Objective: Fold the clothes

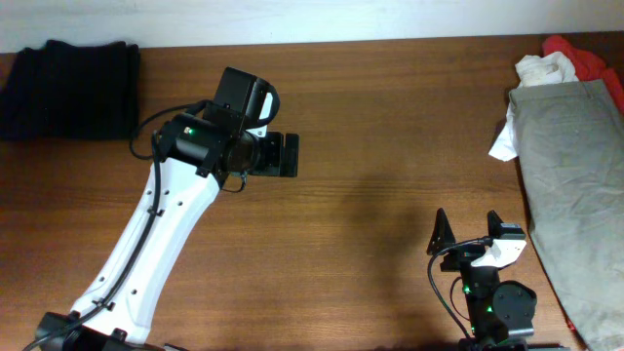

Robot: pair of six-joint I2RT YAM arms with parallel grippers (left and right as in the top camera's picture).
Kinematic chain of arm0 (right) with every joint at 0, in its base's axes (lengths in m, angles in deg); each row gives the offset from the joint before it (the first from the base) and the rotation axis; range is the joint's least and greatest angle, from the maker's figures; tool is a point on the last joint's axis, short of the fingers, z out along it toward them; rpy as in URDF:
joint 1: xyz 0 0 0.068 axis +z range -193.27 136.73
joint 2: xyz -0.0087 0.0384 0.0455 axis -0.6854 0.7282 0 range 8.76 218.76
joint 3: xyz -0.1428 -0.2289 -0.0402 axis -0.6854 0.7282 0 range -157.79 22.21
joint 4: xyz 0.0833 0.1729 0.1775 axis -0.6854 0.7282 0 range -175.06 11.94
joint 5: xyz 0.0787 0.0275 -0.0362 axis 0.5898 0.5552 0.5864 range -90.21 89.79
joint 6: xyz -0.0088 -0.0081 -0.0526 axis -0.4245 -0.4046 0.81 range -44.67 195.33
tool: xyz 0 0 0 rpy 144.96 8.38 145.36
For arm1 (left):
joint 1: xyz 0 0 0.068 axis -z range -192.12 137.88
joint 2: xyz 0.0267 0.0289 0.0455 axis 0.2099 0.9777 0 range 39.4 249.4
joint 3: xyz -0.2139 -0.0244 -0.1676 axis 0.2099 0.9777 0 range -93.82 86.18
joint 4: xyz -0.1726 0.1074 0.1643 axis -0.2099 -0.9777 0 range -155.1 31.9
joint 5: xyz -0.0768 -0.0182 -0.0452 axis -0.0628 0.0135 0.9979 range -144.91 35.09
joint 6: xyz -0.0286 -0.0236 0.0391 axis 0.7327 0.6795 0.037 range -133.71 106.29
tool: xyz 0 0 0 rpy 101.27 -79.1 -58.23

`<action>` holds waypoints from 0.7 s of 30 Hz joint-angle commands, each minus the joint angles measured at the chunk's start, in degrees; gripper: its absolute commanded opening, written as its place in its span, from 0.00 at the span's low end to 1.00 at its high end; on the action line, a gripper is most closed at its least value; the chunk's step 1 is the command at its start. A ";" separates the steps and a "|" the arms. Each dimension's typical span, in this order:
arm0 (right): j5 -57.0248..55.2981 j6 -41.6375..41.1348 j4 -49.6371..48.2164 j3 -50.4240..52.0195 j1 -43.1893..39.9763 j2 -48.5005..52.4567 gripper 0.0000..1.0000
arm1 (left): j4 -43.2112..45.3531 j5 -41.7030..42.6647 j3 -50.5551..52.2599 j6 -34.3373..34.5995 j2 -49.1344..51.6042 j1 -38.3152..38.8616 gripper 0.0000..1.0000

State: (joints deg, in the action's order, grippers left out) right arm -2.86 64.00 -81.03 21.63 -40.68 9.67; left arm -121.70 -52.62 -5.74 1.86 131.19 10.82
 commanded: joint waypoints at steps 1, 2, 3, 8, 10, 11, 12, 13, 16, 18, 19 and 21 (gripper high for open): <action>0.72 0.59 0.55 0.26 -0.37 -0.70 0.99 | 0.04 -0.59 0.17 -0.63 -0.74 0.22 0.99; 0.70 0.59 0.55 0.26 -0.37 -0.70 0.99 | 0.04 -0.59 0.17 -0.63 -0.74 0.22 0.99; 0.70 0.59 0.55 0.26 -0.37 -0.70 0.99 | 0.02 -0.59 0.17 -0.63 -0.74 0.22 0.99; 0.70 0.59 0.55 0.26 -0.37 -0.70 0.99 | -0.13 -0.61 0.17 -0.68 -0.74 0.22 0.99; 0.70 0.59 0.55 0.26 -0.37 -0.70 0.99 | -2.25 -0.61 0.17 -0.68 -0.74 0.22 0.99; 0.70 0.61 0.55 0.26 -0.37 -0.70 0.99 | -3.43 -0.70 0.17 -0.74 -0.74 0.22 0.99; 0.70 0.59 0.55 0.26 -0.37 -0.70 0.99 | -4.55 -1.62 0.17 -0.74 -0.74 0.20 0.99; 0.70 0.59 0.55 0.26 -0.37 -0.70 0.99 | -6.19 -3.08 0.17 -0.74 -0.74 0.15 0.99; 0.70 0.59 0.55 0.26 -0.37 -0.70 0.99 | -10.10 -8.26 0.72 -0.72 -0.46 0.17 0.99; 0.70 0.61 0.55 0.26 -0.37 -0.70 0.99 | -9.33 -11.82 2.40 -0.74 -0.90 0.17 0.99; 0.70 0.59 0.55 0.26 -0.37 -0.70 0.99 | -7.63 -13.14 4.00 -0.92 -1.97 0.15 0.99; 0.70 0.61 0.55 0.26 -0.37 -0.70 0.99 | -2.58 -13.68 8.00 -3.56 -4.81 0.17 0.99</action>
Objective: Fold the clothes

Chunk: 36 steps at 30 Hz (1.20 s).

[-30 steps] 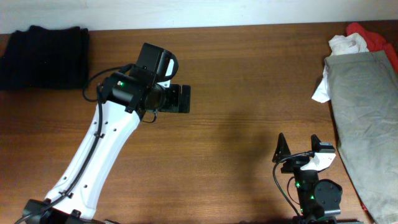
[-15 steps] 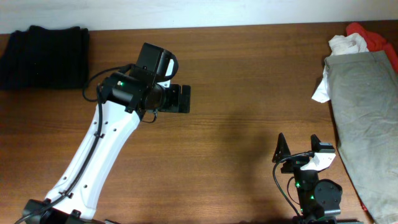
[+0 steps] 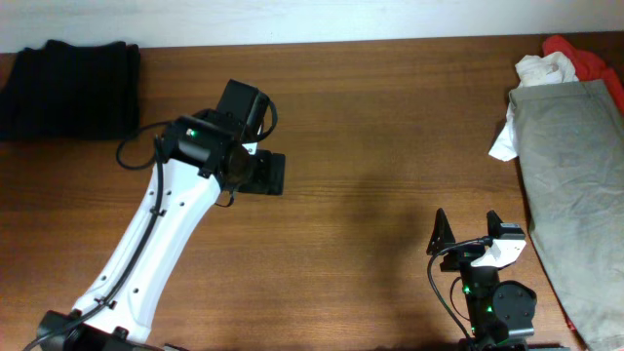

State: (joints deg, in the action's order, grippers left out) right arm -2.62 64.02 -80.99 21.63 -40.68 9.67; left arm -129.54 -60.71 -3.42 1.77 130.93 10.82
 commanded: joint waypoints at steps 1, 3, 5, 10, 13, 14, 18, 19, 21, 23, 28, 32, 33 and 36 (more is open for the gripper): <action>0.46 0.59 0.50 0.26 -0.37 -0.70 0.99 | 8.46 -5.55 8.37 -4.79 -6.34 0.17 0.99; 0.46 0.59 0.50 0.26 -0.37 -0.70 0.99 | 17.70 -4.31 16.63 -9.29 -12.04 0.15 0.99; 0.48 0.57 0.50 0.26 -0.37 -0.70 0.99 | 26.91 -4.11 25.51 -12.48 -18.82 0.11 0.99; 0.46 0.59 0.50 0.26 -0.37 -0.70 0.99 | 44.68 -4.09 44.19 -14.71 -34.36 -4.26 0.99; 0.46 0.59 0.50 0.26 -0.37 -0.70 0.99 | 50.49 -4.11 53.16 -14.71 -43.47 -7.91 0.99; 0.48 0.59 0.50 0.26 -0.37 -0.70 0.99 | 52.39 -4.11 56.33 -14.71 -47.21 -9.38 0.99; 0.46 0.57 0.50 0.26 -0.37 -0.70 0.99 | 57.35 -4.13 65.13 -14.73 -59.43 -13.75 0.99; 0.46 0.57 0.50 0.26 -0.37 -0.70 0.99 | 58.25 -4.13 66.95 -14.73 -62.36 -14.80 0.99; 0.46 0.57 0.50 0.26 -0.37 -0.70 0.98 | 59.89 -4.11 70.71 -14.73 -68.43 -16.98 0.99; 0.46 0.57 0.50 0.26 -0.37 -0.70 0.99 | 61.64 -4.09 74.77 -14.71 -74.31 -19.19 0.99; 0.48 0.59 0.50 0.26 -0.37 -0.70 0.99 | 67.73 -4.09 82.44 -14.71 -83.14 -20.46 0.99; 0.46 0.57 0.50 0.26 -0.37 -0.70 0.99 | 72.52 -2.97 87.47 -14.71 -86.66 -22.51 0.99; 0.46 0.57 0.50 0.26 -0.37 -0.70 0.99 | 72.65 -2.43 88.21 -14.71 -87.36 -23.28 0.99; 0.46 0.57 0.50 0.26 -0.37 -0.70 0.99 | 69.96 0.00 89.13 -14.71 -89.57 -25.31 0.99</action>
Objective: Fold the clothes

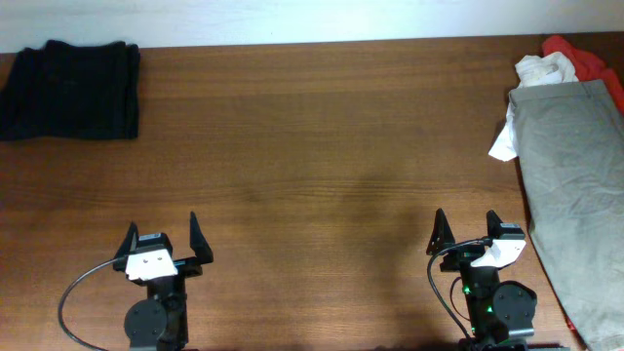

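Observation:
A folded black garment (70, 90) lies at the table's far left corner. At the right edge a grey pair of trousers (572, 185) lies spread out, with a white cloth (538, 83) and a red cloth (587, 58) bunched at its far end. My left gripper (161, 242) rests open near the front edge on the left, nothing between its fingers. My right gripper (468, 230) stands open near the front edge on the right, just left of the grey trousers.
The brown wooden table (322, 166) spans the whole view. A pale wall strip runs along its far edge. Cables loop at both arm bases at the front.
My left arm was stretched out over the left middle of the table; now it is drawn back to the front edge with its gripper open. The right arm and clothes are unchanged.
At first my left arm reached out over the table right of the folded black garment. Then it stood slightly lower and nearer. Now it sits folded at the front edge. The right arm and the pile on the right stayed put throughout.

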Robot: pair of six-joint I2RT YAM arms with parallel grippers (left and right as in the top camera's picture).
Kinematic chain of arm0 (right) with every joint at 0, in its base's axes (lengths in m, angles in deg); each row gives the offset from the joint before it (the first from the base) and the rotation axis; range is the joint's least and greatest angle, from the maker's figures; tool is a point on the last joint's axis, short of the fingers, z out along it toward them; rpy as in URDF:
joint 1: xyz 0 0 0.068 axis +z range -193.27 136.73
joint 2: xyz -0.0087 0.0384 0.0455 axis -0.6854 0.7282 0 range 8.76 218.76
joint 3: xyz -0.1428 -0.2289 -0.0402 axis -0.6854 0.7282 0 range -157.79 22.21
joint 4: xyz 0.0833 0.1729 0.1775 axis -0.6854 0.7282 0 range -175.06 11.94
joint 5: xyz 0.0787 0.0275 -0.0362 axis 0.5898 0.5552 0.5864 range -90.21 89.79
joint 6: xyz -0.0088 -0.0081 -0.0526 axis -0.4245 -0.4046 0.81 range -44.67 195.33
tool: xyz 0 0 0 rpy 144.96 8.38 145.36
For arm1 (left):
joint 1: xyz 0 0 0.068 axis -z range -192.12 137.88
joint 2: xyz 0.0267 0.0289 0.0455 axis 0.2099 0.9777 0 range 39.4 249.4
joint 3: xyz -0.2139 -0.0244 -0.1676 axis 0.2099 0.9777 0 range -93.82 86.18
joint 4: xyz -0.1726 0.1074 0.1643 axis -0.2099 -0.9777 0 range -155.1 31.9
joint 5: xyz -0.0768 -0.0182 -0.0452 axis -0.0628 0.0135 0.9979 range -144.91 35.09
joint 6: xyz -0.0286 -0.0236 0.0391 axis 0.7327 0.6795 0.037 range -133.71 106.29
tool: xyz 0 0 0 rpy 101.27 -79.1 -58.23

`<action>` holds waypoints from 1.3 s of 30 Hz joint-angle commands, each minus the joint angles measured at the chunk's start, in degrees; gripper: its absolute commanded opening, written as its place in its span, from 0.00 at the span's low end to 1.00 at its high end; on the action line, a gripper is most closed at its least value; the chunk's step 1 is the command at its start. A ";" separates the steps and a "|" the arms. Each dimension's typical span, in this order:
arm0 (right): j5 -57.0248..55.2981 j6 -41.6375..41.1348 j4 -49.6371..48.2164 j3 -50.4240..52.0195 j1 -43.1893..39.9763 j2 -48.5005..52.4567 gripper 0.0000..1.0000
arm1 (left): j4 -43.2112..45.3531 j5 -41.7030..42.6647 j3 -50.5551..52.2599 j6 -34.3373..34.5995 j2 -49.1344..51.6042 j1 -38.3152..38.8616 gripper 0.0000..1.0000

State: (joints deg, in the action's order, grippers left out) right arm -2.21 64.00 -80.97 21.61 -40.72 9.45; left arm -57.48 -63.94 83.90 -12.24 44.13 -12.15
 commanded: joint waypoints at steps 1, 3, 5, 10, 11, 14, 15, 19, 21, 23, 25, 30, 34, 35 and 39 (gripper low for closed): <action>0.04 0.59 0.48 0.28 -0.33 -0.48 0.99 | -3.63 3.85 1.81 -0.70 -3.78 -3.06 0.99; 0.04 0.59 0.48 0.28 -0.33 -0.48 0.99 | -4.98 4.42 1.81 -1.11 -4.46 -4.33 0.99; 0.04 0.61 0.48 0.28 -0.33 -0.48 0.99 | -4.98 4.39 1.81 -2.27 -4.46 -4.63 0.99; 0.04 0.59 0.48 0.28 -0.33 -0.48 0.98 | -5.18 5.25 1.77 -3.93 -4.46 -3.32 0.99; 0.07 0.59 0.48 0.28 -0.33 -0.48 0.99 | -5.16 5.22 1.77 -3.93 -4.46 -3.34 0.99; 0.04 0.59 0.48 0.28 -0.33 -0.48 0.99 | -5.14 5.20 1.77 -3.93 -4.44 -3.34 0.99; 0.04 0.59 0.48 0.28 -0.33 -0.48 0.99 | -5.14 5.20 1.77 -3.93 -4.44 -3.34 0.99; 0.07 0.59 0.48 0.28 -0.33 -0.48 0.99 | -5.14 5.20 1.77 -3.93 -4.44 -3.34 0.99; 0.07 0.59 0.48 0.28 -0.33 -0.48 0.99 | -5.14 5.20 1.77 -3.93 -4.44 -3.34 0.99; 0.04 0.59 0.48 0.28 -0.33 -0.48 0.99 | -5.14 5.20 1.77 -3.93 -4.44 -3.34 0.99; 0.04 0.61 0.48 0.28 -0.33 -0.48 0.98 | -5.14 5.20 1.77 -3.93 -4.44 -3.34 0.99; 0.04 0.59 0.48 0.28 -0.33 -0.48 0.99 | -5.14 5.22 1.77 -3.93 -4.44 -3.34 0.99; 0.04 0.59 0.48 0.28 -0.33 -0.48 0.99 | -5.14 5.20 1.77 -3.93 -4.44 -3.34 0.99; 0.04 0.59 0.48 0.28 -0.33 -0.48 0.99 | -5.14 5.20 1.77 -3.93 -4.44 -3.34 0.99; 0.04 0.59 0.48 0.28 -0.33 -0.48 0.99 | -5.14 5.20 1.77 -3.93 -4.44 -3.34 0.99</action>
